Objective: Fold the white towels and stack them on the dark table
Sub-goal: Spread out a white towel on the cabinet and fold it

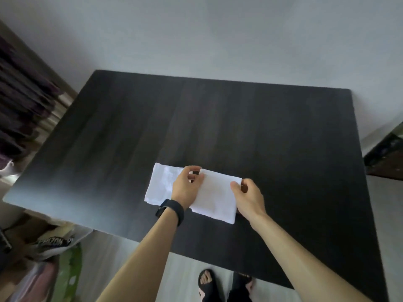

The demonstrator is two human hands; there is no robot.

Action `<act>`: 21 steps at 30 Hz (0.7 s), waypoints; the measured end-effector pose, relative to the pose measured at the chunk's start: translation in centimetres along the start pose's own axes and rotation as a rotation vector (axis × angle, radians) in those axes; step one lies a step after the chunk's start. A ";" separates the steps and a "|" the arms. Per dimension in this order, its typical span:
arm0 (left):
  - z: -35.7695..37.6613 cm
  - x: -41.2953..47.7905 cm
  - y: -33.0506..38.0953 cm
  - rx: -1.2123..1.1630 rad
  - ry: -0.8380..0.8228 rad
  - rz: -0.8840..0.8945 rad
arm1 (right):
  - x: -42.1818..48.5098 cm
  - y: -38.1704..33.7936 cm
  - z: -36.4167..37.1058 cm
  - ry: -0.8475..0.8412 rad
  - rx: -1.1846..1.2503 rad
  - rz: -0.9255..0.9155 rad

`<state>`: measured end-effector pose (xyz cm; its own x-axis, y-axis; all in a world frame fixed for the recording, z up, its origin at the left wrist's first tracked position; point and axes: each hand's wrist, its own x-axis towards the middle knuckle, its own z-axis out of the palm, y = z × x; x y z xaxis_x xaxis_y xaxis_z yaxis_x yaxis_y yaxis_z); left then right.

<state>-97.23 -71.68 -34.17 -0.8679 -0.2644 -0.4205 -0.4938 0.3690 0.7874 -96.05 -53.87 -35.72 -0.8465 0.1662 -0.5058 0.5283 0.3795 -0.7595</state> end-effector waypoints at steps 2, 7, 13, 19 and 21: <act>0.1 1.0 -0.8 0.038 -0.046 -0.005 | 0.4 0.4 0.5 0.043 -0.038 0.007; 0.1 2.6 -2.5 0.093 -0.114 -0.032 | 0.8 1.5 2.0 0.143 -0.125 0.021; -0.1 1.0 -2.1 0.414 -0.056 0.251 | 0.1 2.3 2.7 0.341 -0.254 -0.125; -0.2 0.8 -5.2 0.965 -0.090 0.850 | -1.4 4.1 3.9 0.304 -0.757 -0.539; -0.1 1.8 -5.8 1.038 -0.157 0.842 | -0.8 4.3 4.4 0.229 -0.875 -0.523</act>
<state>-95.95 -74.41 -39.47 -0.8873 0.4536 -0.0830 0.4379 0.8853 0.1566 -92.84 -56.38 -40.35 -0.9964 -0.0748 -0.0406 -0.0621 0.9653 -0.2537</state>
